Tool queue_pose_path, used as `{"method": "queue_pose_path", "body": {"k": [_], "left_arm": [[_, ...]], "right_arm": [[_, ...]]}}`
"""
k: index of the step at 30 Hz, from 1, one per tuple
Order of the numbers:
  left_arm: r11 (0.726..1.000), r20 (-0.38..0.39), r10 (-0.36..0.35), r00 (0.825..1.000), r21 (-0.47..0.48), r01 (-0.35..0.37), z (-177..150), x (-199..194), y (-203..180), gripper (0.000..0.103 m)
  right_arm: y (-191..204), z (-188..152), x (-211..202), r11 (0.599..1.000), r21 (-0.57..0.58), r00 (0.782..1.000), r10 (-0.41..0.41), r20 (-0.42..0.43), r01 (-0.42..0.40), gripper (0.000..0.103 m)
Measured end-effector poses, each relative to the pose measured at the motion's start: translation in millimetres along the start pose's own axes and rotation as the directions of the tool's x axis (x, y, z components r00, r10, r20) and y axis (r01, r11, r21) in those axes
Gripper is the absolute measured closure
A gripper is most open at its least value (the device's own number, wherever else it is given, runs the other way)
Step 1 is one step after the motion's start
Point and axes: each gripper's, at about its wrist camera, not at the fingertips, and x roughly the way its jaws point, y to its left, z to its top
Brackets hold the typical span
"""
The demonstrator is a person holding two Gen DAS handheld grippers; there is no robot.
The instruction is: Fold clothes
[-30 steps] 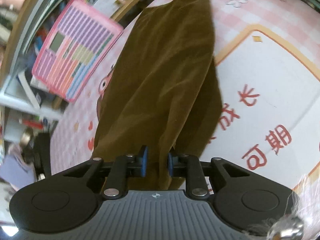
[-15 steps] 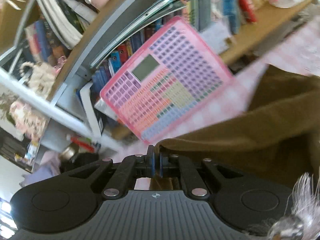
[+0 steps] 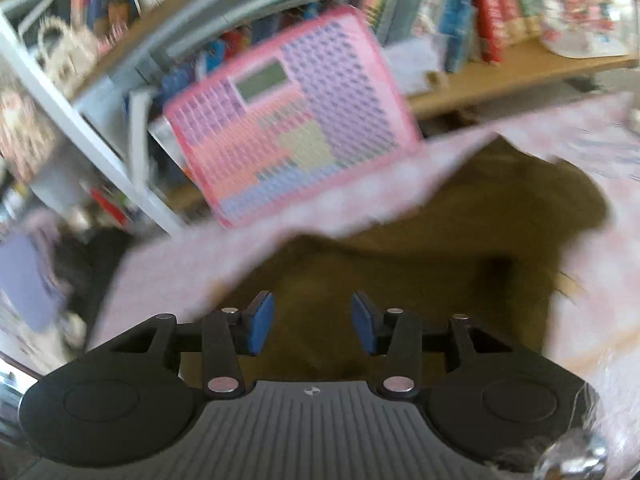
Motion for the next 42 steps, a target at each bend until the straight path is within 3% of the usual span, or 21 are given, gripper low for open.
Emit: {"method": "queue_pose_path", "body": {"k": [2, 3, 4, 5, 7, 12, 13, 14, 17, 19, 22, 27, 30, 35, 38, 42], "left_arm": [[0.995, -0.014, 0.001, 1.0, -0.101, -0.003, 4.6, 13.9, 21.3, 0.04], [0.984, -0.019, -0.038, 0.999, -0.172, 0.034, 4.7, 20.8, 32.9, 0.041], [0.968, -0.021, -0.077, 0.997, -0.243, 0.07, 4.8, 27.7, 44.5, 0.048], [0.944, -0.02, -0.116, 0.993, -0.312, 0.104, 4.9, 34.6, 56.0, 0.064], [0.893, -0.038, -0.198, 0.979, -0.42, 0.164, 3.4, 54.5, 68.7, 0.074], [0.826, -0.061, -0.178, 0.982, -0.552, 0.115, 2.7, 88.1, 77.0, 0.075], [0.808, -0.054, -0.182, 0.982, -0.577, 0.118, 3.0, 91.9, 79.4, 0.096], [0.785, -0.01, -0.183, 0.983, -0.603, 0.14, 4.9, 85.0, 84.7, 0.1], [0.718, 0.124, -0.158, 0.98, -0.666, 0.2, 11.2, 59.6, 106.0, 0.1], [0.679, 0.125, -0.084, 0.989, -0.719, 0.149, 6.2, 54.1, 130.6, 0.1], [0.685, -0.056, -0.01, 0.998, -0.728, -0.034, -13.4, 85.9, 151.0, 0.1], [0.636, -0.071, -0.034, 0.997, -0.771, -0.033, -24.8, 93.3, 157.3, 0.089], [0.688, -0.057, -0.005, 0.998, -0.724, -0.038, -23.5, 73.8, 149.0, 0.081], [0.703, -0.024, -0.022, 0.999, -0.711, -0.001, -37.2, 27.7, 130.3, 0.081], [0.704, -0.009, -0.043, 0.999, -0.71, 0.024, -46.9, 0.7, 112.1, 0.081], [0.733, -0.031, -0.044, 0.999, -0.68, 0.011, -54.9, -24.6, 76.9, 0.08]], "right_arm": [[-13.3, -18.3, -8.1, 0.999, -0.007, 0.999, -0.052, -0.007, 0.052, 0.062], [-19.9, -27.4, -12.2, 0.997, -0.01, 0.997, -0.078, -0.011, 0.078, 0.062], [-26.5, -36.6, -16.3, 0.994, -0.014, 0.994, -0.104, -0.014, 0.104, 0.062], [-33.2, -45.7, -20.4, 0.991, -0.018, 0.991, -0.13, -0.018, 0.13, 0.062], [-46.4, -64.0, -28.5, 0.983, -0.025, 0.983, -0.182, -0.024, 0.181, 0.062], [-60.2, -90.2, -37.1, 0.963, -0.043, 0.963, -0.267, -0.034, 0.266, 0.066], [-59.6, -92.0, -36.7, 0.96, -0.046, 0.96, -0.277, -0.035, 0.275, 0.066], [-59.0, -93.8, -36.4, 0.957, -0.049, 0.957, -0.287, -0.036, 0.285, 0.066], [-56.8, -97.9, -34.3, 0.949, -0.057, 0.949, -0.313, -0.042, 0.31, 0.069], [-55.4, -99.0, -32.9, 0.948, -0.061, 0.948, -0.315, -0.052, 0.312, 0.069], [-52.9, -100.3, -31.0, 0.953, -0.068, 0.952, -0.3, -0.065, 0.296, 0.072], [-43.0, -96.3, -32.2, 0.955, -0.107, 0.957, -0.283, -0.062, 0.275, 0.071], [-42.0, -83.9, -39.3, 0.956, -0.118, 0.961, -0.275, -0.022, 0.27, 0.068], [-55.7, -47.1, -36.9, 0.944, -0.143, 0.954, -0.297, 0.033, 0.299, 0.065], [-69.8, -27.1, -20.1, 0.941, -0.144, 0.952, -0.304, 0.028, 0.305, 0.065], [-87.3, -4.0, 5.0, 0.959, -0.091, 0.963, -0.269, -0.01, 0.267, 0.065]]}}
